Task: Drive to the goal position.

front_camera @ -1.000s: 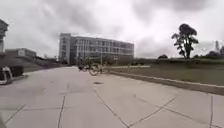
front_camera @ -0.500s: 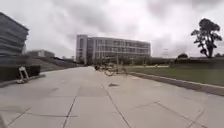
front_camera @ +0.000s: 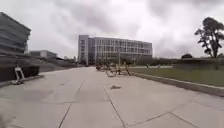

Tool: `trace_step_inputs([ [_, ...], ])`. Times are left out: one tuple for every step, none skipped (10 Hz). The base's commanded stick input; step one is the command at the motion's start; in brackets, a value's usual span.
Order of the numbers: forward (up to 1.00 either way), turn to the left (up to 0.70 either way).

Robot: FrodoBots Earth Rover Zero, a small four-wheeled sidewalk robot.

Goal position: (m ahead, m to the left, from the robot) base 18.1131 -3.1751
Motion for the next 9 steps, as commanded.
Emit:
trace_step_inputs([
  [0.70, 0.00],
  [0.70, 0.00],
  [0.70, 0.00],
  [0.70, 0.00],
  [0.70, 0.00],
  [0.70, 0.00],
  [0.70, 0.00],
  [0.70, 0.00],
  [0.70, 0.00],
])
